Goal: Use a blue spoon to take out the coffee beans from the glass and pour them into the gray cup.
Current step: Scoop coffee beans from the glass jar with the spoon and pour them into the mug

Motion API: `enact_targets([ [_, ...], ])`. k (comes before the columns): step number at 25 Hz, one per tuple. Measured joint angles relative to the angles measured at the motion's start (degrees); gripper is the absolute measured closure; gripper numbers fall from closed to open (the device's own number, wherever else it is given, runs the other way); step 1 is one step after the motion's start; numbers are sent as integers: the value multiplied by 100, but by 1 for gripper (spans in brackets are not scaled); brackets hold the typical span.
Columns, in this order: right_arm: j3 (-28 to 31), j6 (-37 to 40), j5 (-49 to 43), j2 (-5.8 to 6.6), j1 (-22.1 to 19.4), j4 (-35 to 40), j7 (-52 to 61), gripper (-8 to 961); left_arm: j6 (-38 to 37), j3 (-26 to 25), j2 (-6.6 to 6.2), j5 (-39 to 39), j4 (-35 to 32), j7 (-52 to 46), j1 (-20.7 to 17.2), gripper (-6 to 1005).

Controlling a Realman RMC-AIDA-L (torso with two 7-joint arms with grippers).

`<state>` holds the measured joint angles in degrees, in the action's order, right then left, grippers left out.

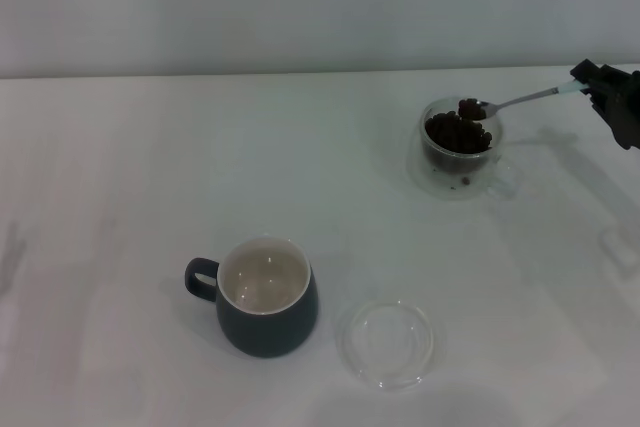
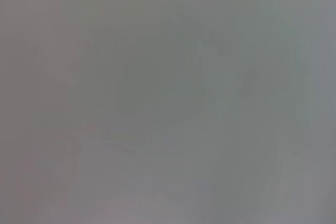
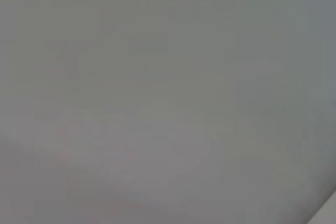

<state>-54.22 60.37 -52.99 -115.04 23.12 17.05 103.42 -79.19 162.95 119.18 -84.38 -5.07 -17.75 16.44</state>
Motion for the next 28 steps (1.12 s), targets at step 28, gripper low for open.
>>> enact_targets([
  [28, -1095, 1307, 33, -37, 62, -360, 212, 806, 51, 0, 0, 0, 6, 202, 4, 106],
])
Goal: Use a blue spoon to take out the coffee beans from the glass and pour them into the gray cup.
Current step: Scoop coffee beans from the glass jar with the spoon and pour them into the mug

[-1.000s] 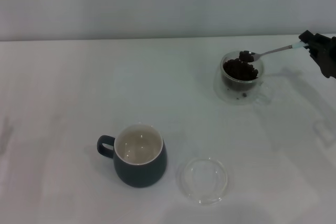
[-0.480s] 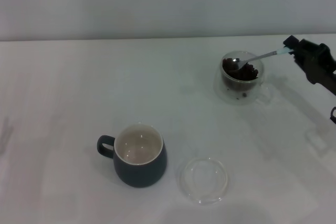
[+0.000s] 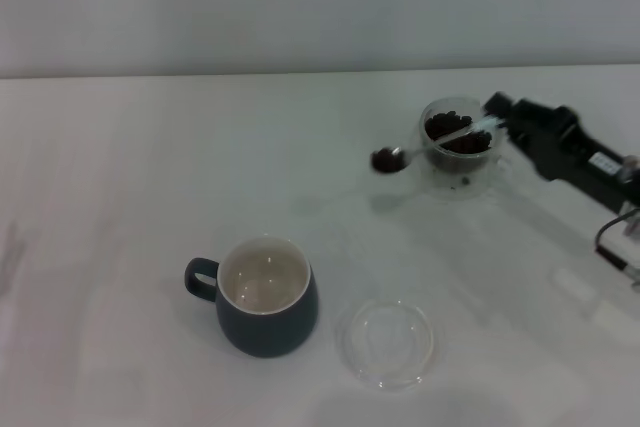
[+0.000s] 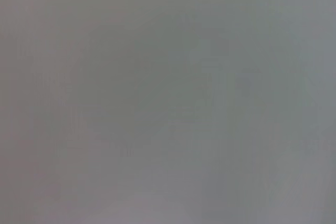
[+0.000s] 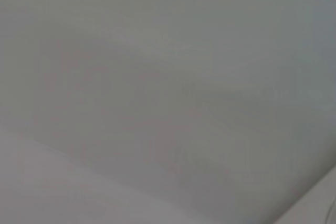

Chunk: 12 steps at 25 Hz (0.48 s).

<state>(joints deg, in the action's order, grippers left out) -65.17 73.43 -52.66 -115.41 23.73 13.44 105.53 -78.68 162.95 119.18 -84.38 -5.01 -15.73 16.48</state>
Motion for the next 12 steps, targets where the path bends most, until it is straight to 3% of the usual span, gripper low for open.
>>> enact_targets([
  [12, -1246, 7, 214, -78, 299, 11, 10, 806, 233, 0, 16, 0, -53, 0, 142, 107],
])
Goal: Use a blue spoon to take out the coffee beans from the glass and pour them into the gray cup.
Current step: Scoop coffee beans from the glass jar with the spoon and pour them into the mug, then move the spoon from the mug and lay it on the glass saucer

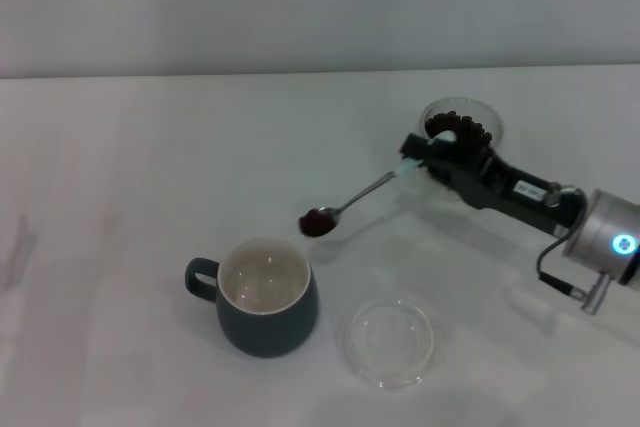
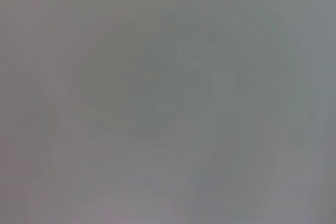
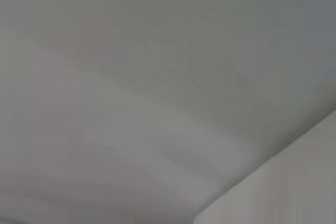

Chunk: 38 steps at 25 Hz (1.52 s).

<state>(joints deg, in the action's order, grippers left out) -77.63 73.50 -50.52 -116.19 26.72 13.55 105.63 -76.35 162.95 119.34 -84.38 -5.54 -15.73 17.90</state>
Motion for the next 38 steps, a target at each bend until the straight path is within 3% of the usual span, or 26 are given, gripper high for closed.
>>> enact_targets([
  [6, -1334, -154, 955, 0, 6, 404, -63, 806, 17, 0, 1, 0, -8, 0, 12, 107],
  [13, -2040, -656, 1217, 0, -62, 1014, -470, 806, 17, 0, 2, 1, -12, -1, 11, 107],
  [30, -2416, -665, 1224, 28, -227, 1472, -3022, 805, 14, 0, 1, 0, -17, -1, -9, 108],
  [38, -2278, -364, 1265, 76, -464, 1666, -3221, 805, 14, 0, -8, 0, -8, -1, 3, 108],
])
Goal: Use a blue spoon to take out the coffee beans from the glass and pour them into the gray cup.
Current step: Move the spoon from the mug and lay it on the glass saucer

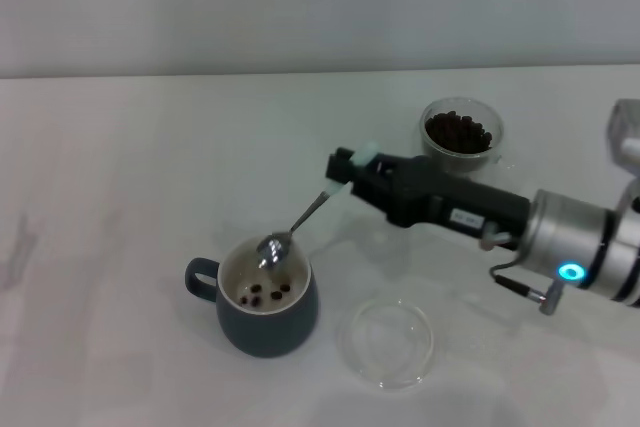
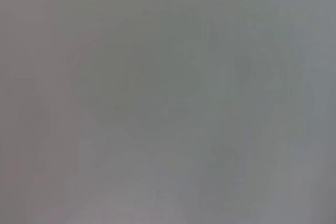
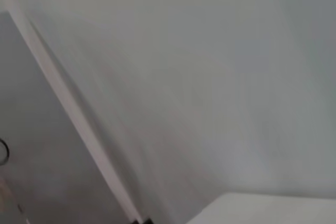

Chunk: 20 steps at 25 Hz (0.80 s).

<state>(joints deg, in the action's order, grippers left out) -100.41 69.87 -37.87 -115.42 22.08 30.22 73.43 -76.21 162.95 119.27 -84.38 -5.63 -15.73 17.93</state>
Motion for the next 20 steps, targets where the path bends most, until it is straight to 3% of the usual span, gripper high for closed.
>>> enact_targets([
  [4, 573, 833, -11, 74, -189, -261, 190, 805, 0, 0, 0, 1, 15, 0, 0, 108],
  [8, 1168, 1758, -37, 290, -339, -946, 327, 805, 1, 0, 0, 0, 44, 0, 2, 108],
  [12, 1223, 2110, -42, 528, -422, -1632, 454, 805, 1, 0, -5, -29, 48, 0, 13, 108],
  [16, 1196, 2061, -204, 568, -495, -2098, 446, 805, 1, 0, -8, -31, 53, 0, 57, 108],
  [20, 1193, 1872, -443, 499, -540, -2179, 416, 805, 8, 0, -17, -16, 53, 0, 91, 108],
])
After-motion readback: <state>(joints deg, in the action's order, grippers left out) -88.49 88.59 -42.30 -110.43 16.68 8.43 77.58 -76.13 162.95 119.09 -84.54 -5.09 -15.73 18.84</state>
